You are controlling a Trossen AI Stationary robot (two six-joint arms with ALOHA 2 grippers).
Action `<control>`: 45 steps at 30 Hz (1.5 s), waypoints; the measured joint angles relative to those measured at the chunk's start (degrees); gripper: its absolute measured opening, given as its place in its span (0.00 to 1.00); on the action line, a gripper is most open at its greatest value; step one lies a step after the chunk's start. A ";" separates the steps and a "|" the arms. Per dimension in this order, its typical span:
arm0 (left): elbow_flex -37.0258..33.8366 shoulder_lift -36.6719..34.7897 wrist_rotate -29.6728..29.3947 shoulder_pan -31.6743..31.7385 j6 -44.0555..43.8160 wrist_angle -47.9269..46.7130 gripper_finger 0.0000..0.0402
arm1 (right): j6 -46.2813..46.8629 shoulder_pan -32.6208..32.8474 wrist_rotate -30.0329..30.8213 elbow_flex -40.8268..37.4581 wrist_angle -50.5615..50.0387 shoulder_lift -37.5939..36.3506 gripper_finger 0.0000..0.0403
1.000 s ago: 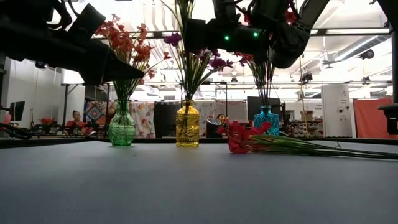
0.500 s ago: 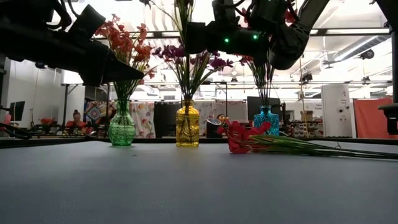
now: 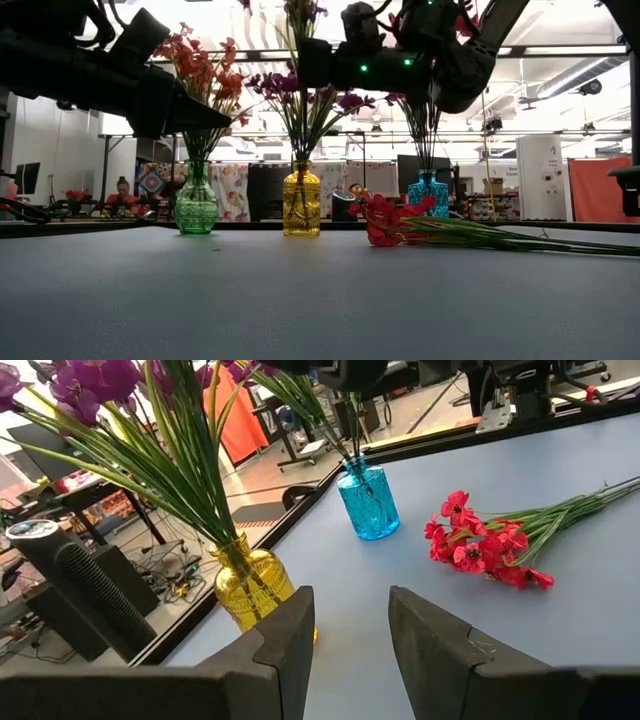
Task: Sort flowers into vase by color
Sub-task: Put the violet flowers into the yellow vase
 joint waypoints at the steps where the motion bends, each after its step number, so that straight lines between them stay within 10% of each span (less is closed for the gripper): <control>1: 0.00 0.00 0.00 0.00 0.00 0.00 0.29 | 0.26 0.00 0.16 0.00 -0.38 0.00 0.08; 19: 0.00 0.00 0.00 0.04 -0.26 0.00 0.29 | 5.79 0.00 3.16 -0.02 -5.06 -0.90 0.10; 45: 0.00 0.00 0.00 0.00 -0.46 -0.04 0.29 | 4.53 6.00 18.76 1.84 -11.71 -1.01 0.59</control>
